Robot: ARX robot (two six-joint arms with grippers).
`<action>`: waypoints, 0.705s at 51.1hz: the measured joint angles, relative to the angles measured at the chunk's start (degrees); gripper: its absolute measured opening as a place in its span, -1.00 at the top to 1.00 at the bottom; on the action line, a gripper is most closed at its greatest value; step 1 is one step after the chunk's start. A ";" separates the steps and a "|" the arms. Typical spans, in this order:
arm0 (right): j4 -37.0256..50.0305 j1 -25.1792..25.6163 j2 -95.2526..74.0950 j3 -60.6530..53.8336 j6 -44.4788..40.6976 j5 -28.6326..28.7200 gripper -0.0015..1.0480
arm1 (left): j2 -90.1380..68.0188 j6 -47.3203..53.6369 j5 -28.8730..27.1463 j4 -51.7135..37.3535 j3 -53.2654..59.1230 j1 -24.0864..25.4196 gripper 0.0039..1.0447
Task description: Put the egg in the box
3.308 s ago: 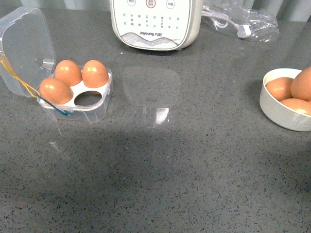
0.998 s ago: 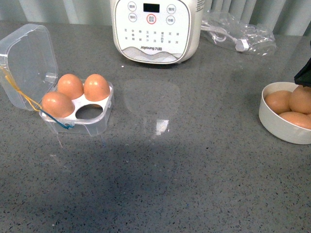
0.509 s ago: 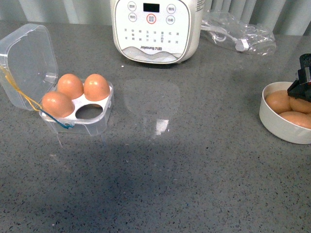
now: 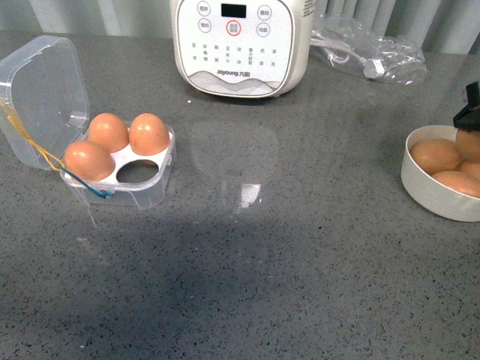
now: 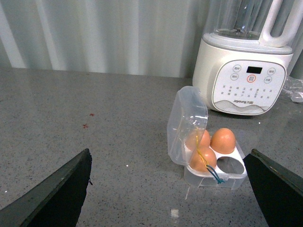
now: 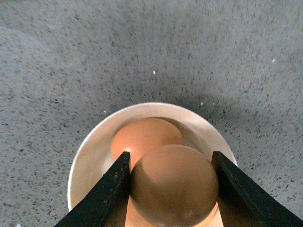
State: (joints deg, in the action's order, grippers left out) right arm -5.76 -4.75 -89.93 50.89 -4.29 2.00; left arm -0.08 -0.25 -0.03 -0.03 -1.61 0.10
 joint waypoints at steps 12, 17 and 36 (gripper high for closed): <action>0.44 -3.87 3.37 2.29 -6.67 3.85 0.16 | 0.00 0.00 0.00 0.02 0.00 0.00 -0.87; 0.96 -6.05 2.84 3.54 -9.09 6.14 0.16 | 0.00 0.00 -0.02 0.00 0.00 0.00 -0.87; 1.46 -16.48 -5.51 11.32 -16.96 17.25 0.17 | 0.00 -0.02 0.00 0.00 0.00 0.00 -0.87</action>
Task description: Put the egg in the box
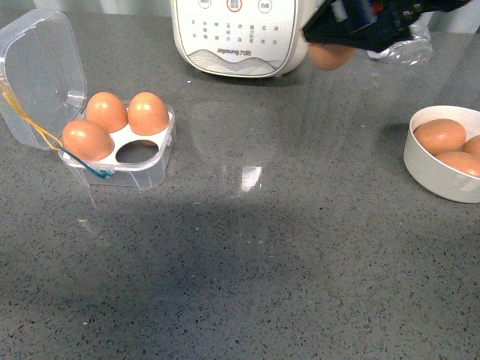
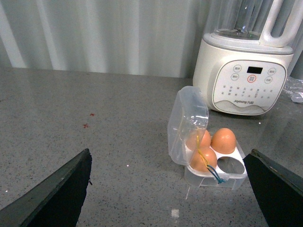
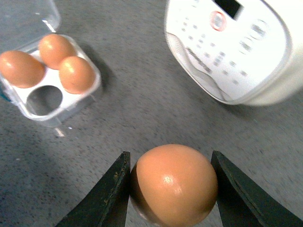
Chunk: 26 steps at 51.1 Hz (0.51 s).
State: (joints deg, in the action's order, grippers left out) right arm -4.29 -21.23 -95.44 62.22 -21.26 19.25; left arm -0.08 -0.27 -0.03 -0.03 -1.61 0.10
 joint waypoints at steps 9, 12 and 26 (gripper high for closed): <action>2.25 -4.48 -6.29 4.85 -2.43 3.48 0.17 | 0.00 0.02 0.00 0.00 0.00 0.00 -0.87; 2.45 -5.60 -8.46 6.62 -2.56 3.72 0.17 | 0.00 0.02 0.00 0.02 0.00 0.00 -0.87; 4.11 -10.32 -15.80 10.78 -3.56 4.42 0.17 | 0.00 0.02 -0.02 0.00 0.00 0.00 -0.87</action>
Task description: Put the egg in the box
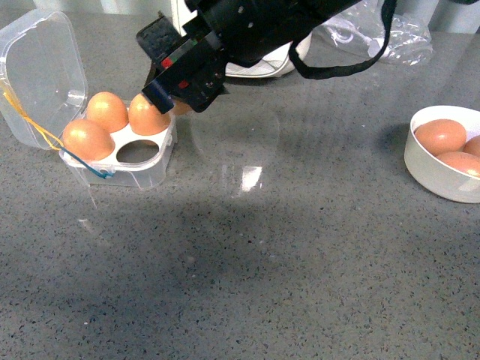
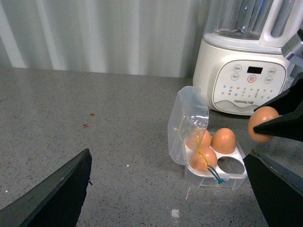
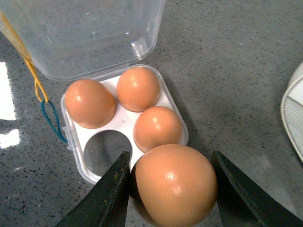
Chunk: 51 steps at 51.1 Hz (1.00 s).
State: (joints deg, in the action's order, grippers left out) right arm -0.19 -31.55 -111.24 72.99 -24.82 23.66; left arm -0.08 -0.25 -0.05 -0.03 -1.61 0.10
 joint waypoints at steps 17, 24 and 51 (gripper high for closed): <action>0.59 -3.58 -1.77 1.33 0.85 0.39 0.17 | 0.00 0.00 0.02 0.02 0.00 0.00 -0.87; 0.61 -4.04 -2.32 1.33 1.05 -0.33 0.17 | 0.00 0.00 0.02 0.00 0.00 0.00 -0.87; 1.66 -2.54 -0.66 1.55 2.80 -0.44 -0.86 | 0.00 -0.02 0.02 0.00 0.00 0.00 -0.87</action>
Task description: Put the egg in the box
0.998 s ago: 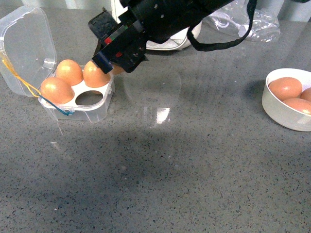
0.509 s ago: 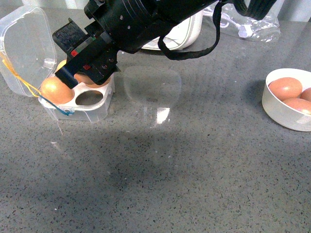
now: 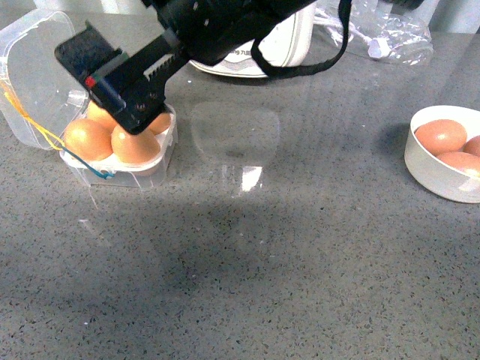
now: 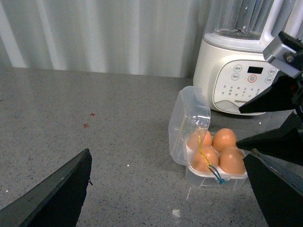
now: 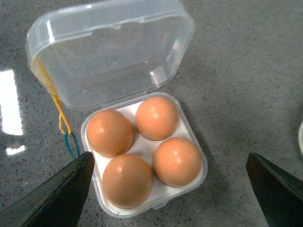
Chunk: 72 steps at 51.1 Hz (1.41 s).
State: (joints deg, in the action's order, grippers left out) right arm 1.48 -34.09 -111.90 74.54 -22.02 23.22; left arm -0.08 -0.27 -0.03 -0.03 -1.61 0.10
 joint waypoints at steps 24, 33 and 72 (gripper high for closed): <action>15.96 16.76 21.73 -24.17 17.46 -24.02 -0.86 | 0.00 0.02 -0.02 0.00 0.00 0.00 -0.87; 20.09 23.41 31.36 -34.60 19.89 -31.50 -0.86 | 0.00 0.02 0.00 0.00 0.00 0.00 -0.87; 24.96 31.63 85.44 -74.20 16.90 -30.05 -0.56 | 0.00 0.02 0.02 0.00 0.00 0.00 -0.87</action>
State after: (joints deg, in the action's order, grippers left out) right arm 26.44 -2.46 -26.46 0.34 -5.13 -6.83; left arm -0.08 -0.25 -0.01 -0.03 -1.61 0.10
